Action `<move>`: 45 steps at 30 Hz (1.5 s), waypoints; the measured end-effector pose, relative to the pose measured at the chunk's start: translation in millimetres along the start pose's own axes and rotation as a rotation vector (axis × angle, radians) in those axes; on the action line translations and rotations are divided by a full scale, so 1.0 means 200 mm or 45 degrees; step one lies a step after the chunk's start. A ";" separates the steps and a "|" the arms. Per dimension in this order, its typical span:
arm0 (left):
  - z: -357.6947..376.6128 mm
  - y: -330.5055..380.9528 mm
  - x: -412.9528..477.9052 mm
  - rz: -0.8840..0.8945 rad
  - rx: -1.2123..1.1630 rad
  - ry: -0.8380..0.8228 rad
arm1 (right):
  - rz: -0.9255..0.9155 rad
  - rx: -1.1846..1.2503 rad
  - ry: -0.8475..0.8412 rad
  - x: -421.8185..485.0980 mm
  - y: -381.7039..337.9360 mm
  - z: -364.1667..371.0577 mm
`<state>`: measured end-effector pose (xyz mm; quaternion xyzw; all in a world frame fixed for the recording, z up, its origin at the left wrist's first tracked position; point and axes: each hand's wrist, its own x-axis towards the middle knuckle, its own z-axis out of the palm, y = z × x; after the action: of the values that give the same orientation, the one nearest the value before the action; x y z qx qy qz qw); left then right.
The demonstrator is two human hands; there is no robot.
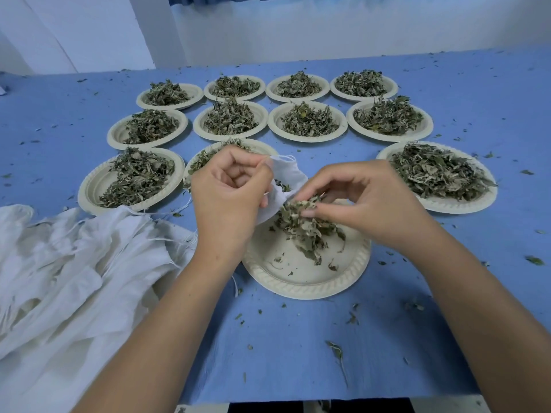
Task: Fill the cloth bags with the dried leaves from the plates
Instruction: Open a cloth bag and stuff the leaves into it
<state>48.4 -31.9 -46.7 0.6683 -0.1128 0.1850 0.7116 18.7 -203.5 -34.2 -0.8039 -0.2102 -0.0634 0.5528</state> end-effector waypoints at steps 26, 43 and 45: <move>0.01 -0.01 -0.03 0.026 0.052 -0.231 | -0.402 -0.420 0.172 0.02 0.04 0.07; 0.00 0.00 -0.03 0.033 0.030 -0.286 | -0.461 -0.624 0.148 0.01 0.07 0.11; 0.01 0.00 -0.03 0.021 0.016 -0.216 | -0.467 -0.633 0.109 0.00 0.07 0.09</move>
<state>44.1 -33.7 -49.2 0.6851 -0.1769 0.1344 0.6938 22.0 -191.4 -52.1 -0.8596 -0.3064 -0.2455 0.3271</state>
